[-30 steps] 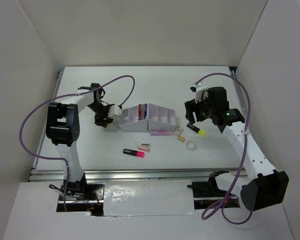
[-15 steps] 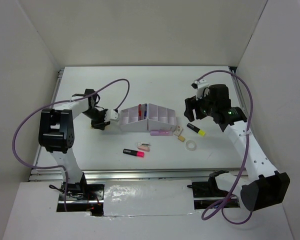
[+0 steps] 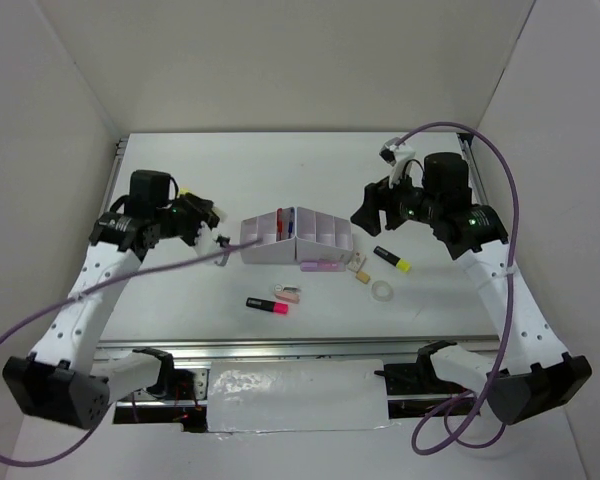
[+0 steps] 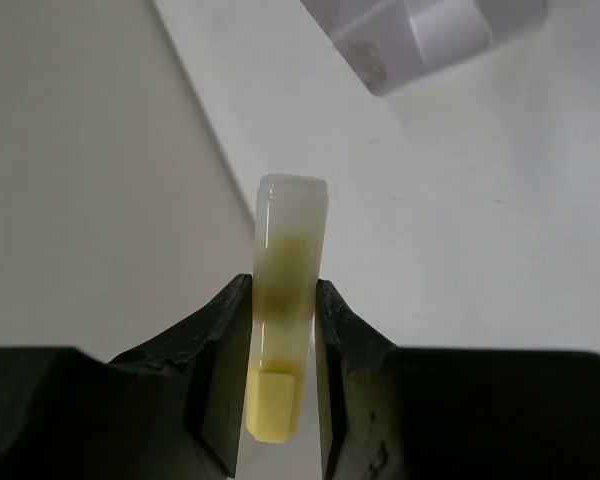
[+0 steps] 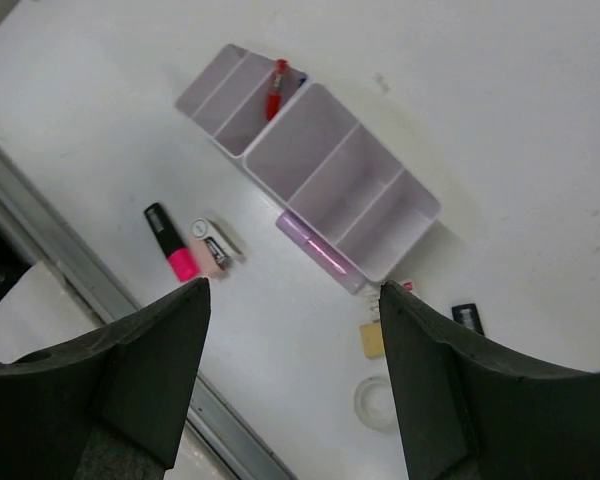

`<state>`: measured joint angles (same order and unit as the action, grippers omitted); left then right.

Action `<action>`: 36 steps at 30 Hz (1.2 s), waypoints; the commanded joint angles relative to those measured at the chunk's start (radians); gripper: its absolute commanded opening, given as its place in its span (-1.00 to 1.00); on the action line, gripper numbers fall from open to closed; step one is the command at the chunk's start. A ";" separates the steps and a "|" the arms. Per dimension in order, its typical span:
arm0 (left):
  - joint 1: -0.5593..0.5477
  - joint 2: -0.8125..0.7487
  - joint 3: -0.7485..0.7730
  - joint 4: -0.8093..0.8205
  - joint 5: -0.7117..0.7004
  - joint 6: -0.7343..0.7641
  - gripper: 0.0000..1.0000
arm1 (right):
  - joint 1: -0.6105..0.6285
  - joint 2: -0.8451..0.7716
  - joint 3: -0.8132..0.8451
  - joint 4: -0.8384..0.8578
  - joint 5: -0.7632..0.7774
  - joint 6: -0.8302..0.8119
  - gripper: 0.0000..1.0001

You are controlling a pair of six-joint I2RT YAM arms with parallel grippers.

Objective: Sort the stationery into containers
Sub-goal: Pick up the stationery from the center of the board.

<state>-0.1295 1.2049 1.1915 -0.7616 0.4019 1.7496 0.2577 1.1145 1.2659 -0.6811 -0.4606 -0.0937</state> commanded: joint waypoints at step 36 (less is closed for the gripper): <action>-0.898 -0.242 -0.196 0.097 -0.318 0.433 -0.80 | 0.410 0.337 0.274 -0.005 -0.202 0.295 0.60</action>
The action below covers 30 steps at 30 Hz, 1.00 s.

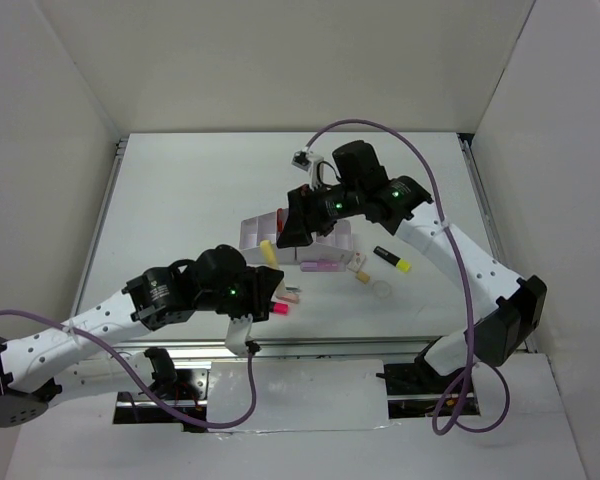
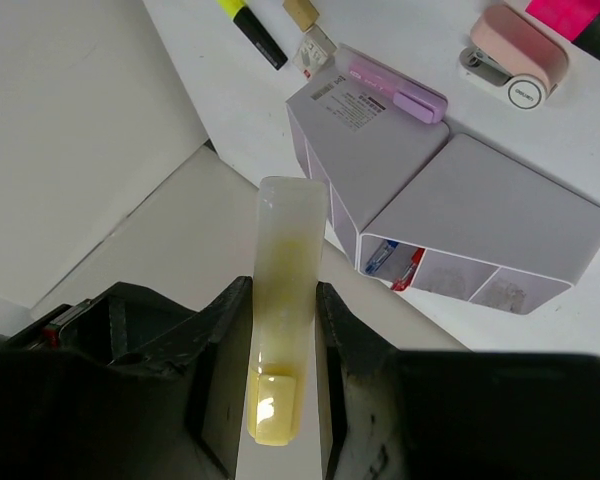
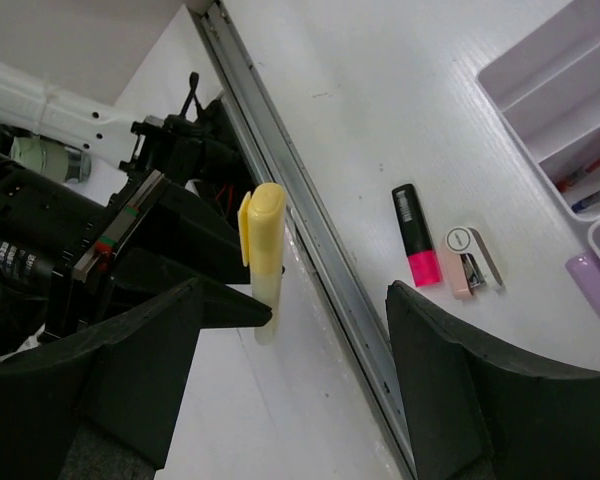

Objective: Sort the stationery into containers
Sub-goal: Pick up the stationery from the center of the board, then place the stationery in the storage box.

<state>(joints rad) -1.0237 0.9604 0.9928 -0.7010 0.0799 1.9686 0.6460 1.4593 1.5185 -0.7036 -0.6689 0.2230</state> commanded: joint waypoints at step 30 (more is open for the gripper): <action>-0.012 0.052 -0.031 0.064 -0.022 0.197 -0.81 | 0.098 0.133 0.080 0.036 0.046 -0.013 -0.52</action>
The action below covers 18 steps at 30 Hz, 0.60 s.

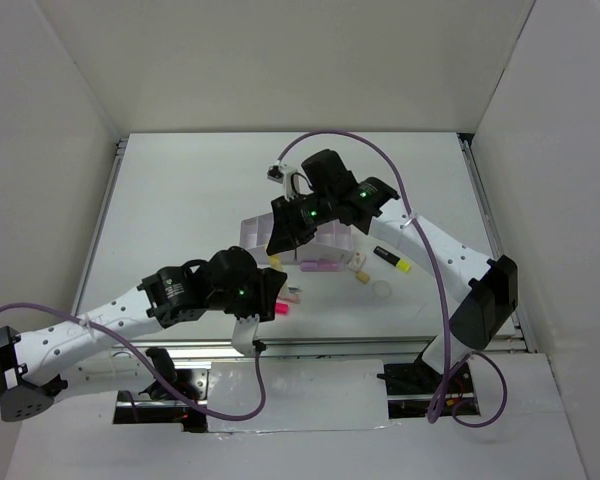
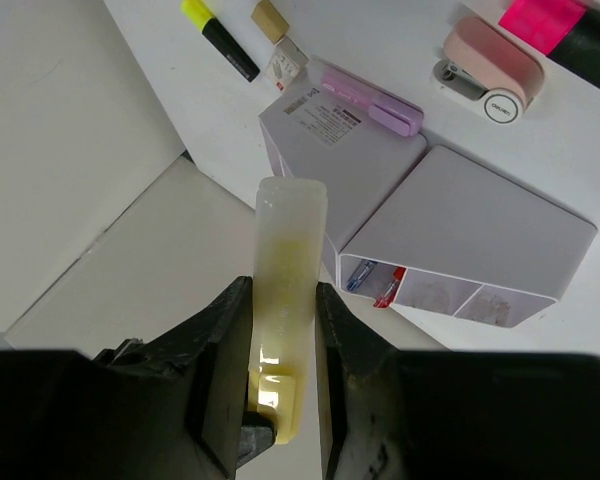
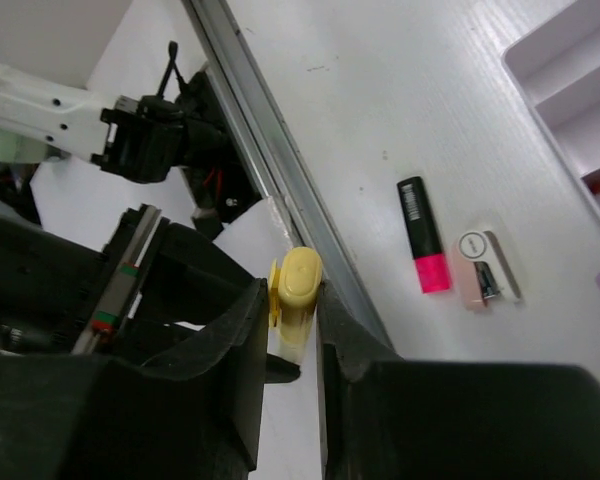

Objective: Sort the stationery into containers
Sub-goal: Place the stationery in the storage box.

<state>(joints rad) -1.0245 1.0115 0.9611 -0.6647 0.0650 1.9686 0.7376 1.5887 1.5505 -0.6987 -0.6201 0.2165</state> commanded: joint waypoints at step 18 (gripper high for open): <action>-0.013 -0.154 -0.024 0.126 0.080 -0.127 0.99 | -0.113 -0.099 0.028 0.070 0.154 -0.052 -1.00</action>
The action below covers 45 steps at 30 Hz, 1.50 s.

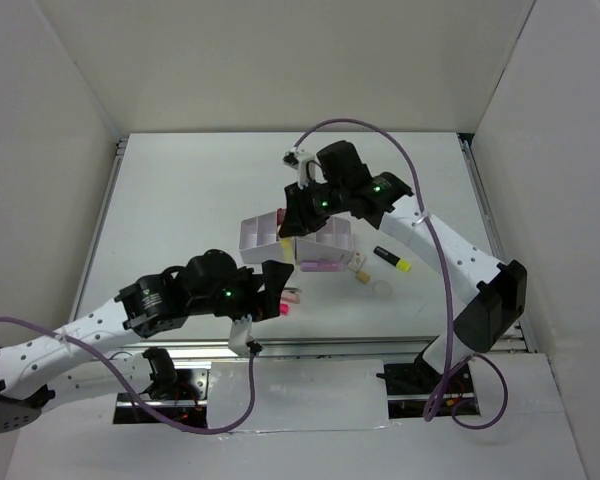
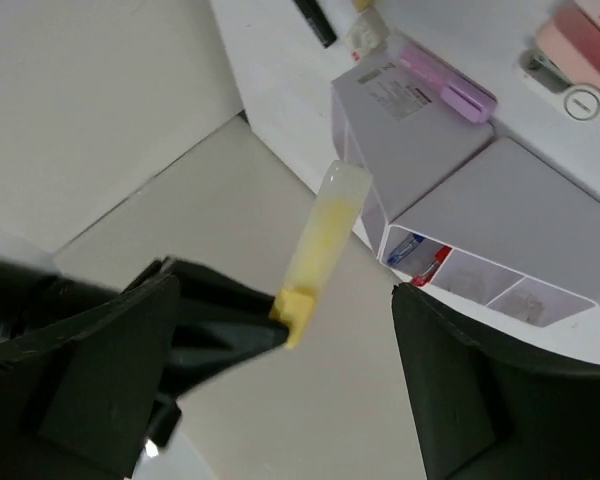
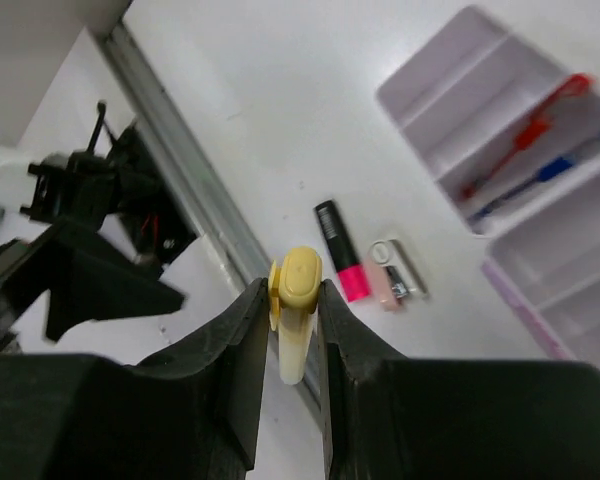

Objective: Sort the stationery into containers
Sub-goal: Place the stationery in the storage box.

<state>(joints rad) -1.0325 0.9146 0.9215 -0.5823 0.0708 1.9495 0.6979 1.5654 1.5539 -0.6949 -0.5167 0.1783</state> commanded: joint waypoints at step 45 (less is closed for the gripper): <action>0.805 0.084 0.198 0.239 0.484 -1.707 0.99 | -0.057 -0.136 -0.433 0.709 0.685 0.170 0.04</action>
<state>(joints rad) -0.2314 1.0367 1.1378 -0.3809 0.4767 0.2337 0.6308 1.4380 1.1049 -0.0326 0.1566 0.3527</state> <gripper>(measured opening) 0.993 0.491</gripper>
